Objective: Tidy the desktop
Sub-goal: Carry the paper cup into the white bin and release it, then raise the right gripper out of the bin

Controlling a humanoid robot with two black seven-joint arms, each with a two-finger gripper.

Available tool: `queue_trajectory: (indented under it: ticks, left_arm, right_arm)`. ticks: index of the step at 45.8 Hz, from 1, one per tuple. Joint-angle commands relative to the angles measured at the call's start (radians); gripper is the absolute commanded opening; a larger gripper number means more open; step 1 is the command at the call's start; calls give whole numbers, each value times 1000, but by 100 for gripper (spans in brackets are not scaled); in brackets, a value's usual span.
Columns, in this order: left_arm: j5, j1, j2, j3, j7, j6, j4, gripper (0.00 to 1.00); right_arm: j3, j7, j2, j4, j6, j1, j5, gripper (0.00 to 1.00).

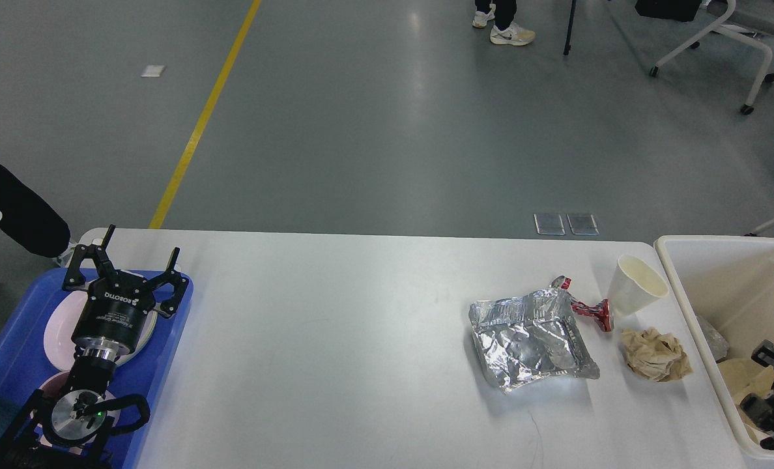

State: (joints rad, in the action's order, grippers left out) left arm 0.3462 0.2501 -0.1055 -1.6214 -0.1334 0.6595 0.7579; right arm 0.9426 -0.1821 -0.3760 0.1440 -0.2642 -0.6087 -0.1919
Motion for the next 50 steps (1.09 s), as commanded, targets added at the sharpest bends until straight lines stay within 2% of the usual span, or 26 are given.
queue_trajectory:
  ticks: [1, 18, 28, 29, 31, 37, 42, 50]
  left_arm:
    - [1, 0, 0, 0, 0, 0, 0, 96]
    - [1, 0, 0, 0, 0, 0, 0, 96]
    - [1, -2, 1, 0, 2, 0, 0, 96]
    - [1, 0, 1, 0, 0, 0, 0, 96]
    - [1, 0, 1, 0, 0, 0, 0, 96]
    - [1, -2, 1, 0, 0, 0, 0, 96]
    - [1, -2, 1, 0, 0, 0, 0, 96]
    - [-1, 0, 1, 0, 0, -1, -2, 96]
  right_arm:
    - [-1, 1, -104, 123, 137, -159, 6, 100]
    - [194, -10, -182, 532, 526, -710, 215, 100]
    - [331, -13, -112, 721, 847, -1066, 219, 100]
    - [341, -13, -100, 748, 917, -1124, 218, 100]
    - [349, -13, -83, 784, 985, -1189, 216, 100]
    - [373, -13, 18, 937, 1146, -1356, 215, 100]
    - [377, -14, 83, 1094, 1175, -1509, 212, 100]
    - [351, -16, 97, 1344, 1162, -1723, 193, 100]
